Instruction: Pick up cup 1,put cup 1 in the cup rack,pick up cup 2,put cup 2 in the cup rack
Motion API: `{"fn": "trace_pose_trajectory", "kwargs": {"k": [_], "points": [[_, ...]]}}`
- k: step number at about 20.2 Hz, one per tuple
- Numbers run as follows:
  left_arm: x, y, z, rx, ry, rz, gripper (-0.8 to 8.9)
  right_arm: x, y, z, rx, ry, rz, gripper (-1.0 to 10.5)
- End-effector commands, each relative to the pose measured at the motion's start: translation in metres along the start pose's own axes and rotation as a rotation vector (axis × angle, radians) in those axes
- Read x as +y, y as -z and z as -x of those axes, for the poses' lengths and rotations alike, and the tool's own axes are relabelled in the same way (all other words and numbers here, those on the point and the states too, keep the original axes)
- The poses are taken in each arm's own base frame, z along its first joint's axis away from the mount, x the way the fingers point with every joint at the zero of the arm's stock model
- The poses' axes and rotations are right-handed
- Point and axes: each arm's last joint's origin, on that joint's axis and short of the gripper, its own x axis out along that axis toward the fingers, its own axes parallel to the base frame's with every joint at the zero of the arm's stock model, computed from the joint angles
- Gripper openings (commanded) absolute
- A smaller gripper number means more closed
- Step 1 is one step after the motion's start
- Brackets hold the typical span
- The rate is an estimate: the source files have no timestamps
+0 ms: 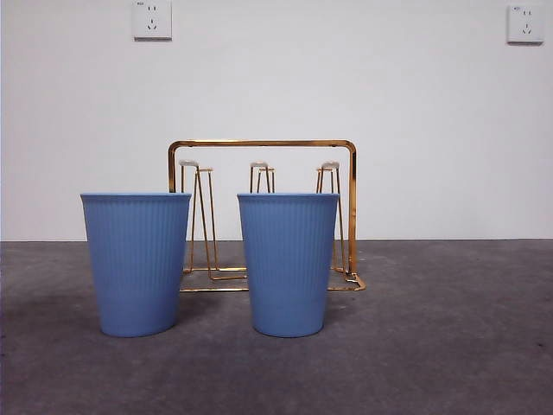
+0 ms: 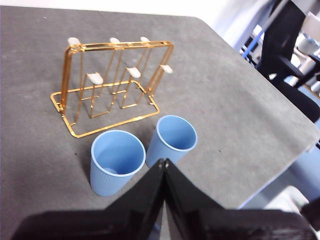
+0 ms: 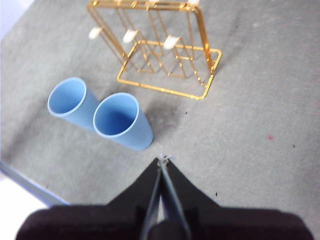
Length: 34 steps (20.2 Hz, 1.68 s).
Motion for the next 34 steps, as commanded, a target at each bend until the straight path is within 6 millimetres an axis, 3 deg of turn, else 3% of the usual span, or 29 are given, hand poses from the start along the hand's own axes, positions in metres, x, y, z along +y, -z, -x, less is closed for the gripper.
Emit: {"fn": "trace_pose_trajectory", "kwargs": {"k": [1,5,6,8,9,12,17,21,26,30,34], "points": [[-0.001,-0.005,-0.001,0.021,0.009,-0.029,-0.06,0.002,0.000,0.000,0.006,-0.017,0.038,-0.1],[-0.001,-0.013,-0.003,0.036,0.018,-0.022,0.43,0.004,0.001,-0.001,0.021,-0.028,0.042,0.0],[0.000,-0.015,-0.004,0.037,0.030,-0.019,1.63,0.004,0.001,-0.001,0.021,-0.027,0.042,0.2],[0.000,-0.016,-0.006,0.048,0.069,0.001,5.42,0.004,0.001,-0.001,0.017,-0.029,0.042,2.1],[0.001,-0.017,-0.008,0.054,0.070,0.008,6.45,0.004,0.000,-0.001,0.010,-0.029,0.041,3.0],[0.003,-0.019,-0.013,0.072,0.152,0.025,6.56,0.004,-0.005,-0.004,-0.017,-0.036,0.011,4.5],[0.001,-0.027,-0.017,0.049,0.341,0.029,6.53,0.008,-0.022,-0.034,0.054,-0.103,0.011,4.5],[-0.002,-0.027,-0.018,0.054,0.370,0.031,6.53,0.024,-0.040,-0.083,0.199,-0.048,0.076,4.5],[-0.004,-0.027,-0.019,0.069,0.395,0.022,6.53,0.049,-0.060,-0.161,0.355,-0.005,0.156,4.5],[-0.006,-0.026,-0.019,0.077,0.409,0.014,6.53,0.055,-0.062,-0.216,0.460,0.048,0.187,4.4],[-0.006,-0.026,-0.021,0.083,0.418,0.011,6.53,0.049,-0.051,-0.257,0.541,0.079,0.161,4.4]]}}
